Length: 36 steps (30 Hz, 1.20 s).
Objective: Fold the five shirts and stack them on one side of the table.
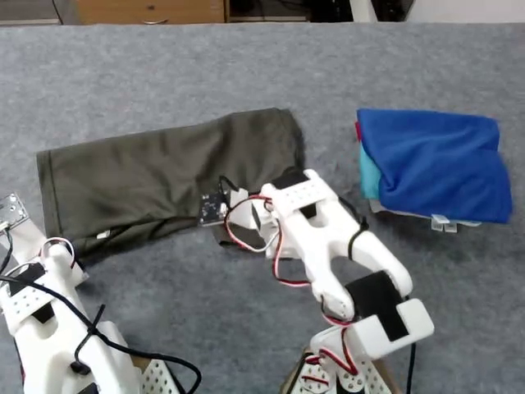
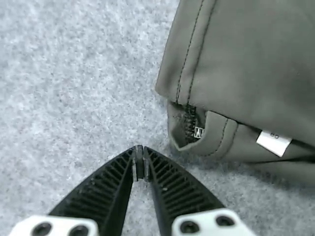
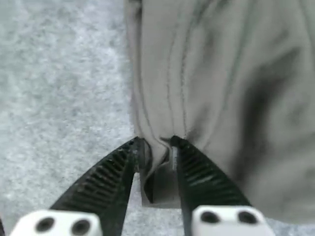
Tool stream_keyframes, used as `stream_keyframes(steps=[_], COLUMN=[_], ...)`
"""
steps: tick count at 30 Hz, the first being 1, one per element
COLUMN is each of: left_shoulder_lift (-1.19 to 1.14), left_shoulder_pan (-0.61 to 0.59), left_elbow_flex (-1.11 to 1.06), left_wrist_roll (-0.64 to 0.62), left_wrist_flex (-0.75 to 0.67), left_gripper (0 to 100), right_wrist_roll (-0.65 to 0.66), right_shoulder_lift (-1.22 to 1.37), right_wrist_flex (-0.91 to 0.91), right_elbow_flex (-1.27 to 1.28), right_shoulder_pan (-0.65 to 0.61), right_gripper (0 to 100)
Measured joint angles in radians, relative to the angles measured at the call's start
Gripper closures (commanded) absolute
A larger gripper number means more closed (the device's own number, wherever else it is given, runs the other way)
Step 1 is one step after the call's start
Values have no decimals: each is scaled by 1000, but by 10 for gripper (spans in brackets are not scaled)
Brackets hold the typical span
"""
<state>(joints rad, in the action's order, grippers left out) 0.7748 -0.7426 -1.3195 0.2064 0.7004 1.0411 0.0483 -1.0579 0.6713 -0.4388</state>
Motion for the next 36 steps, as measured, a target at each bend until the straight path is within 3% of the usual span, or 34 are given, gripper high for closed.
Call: stream_keyframes(steps=[6, 22, 28, 36], left_shoulder_lift=[0, 0, 0, 0], left_shoulder_pan=[0, 0, 0, 0], left_elbow_flex=[0, 0, 0, 0], left_wrist_roll=[0, 0, 0, 0], left_wrist_flex=[0, 0, 0, 0], left_gripper=[981, 981, 981, 981], right_wrist_roll=[58, 60, 58, 48], right_shoulder_lift=[0, 6, 6, 6], right_wrist_flex=[-12, 14, 37, 69], right_elbow_flex=[-2, 9, 9, 9], right_shoulder_pan=[0, -14, -18, -15], right_gripper=[837, 839, 957, 995])
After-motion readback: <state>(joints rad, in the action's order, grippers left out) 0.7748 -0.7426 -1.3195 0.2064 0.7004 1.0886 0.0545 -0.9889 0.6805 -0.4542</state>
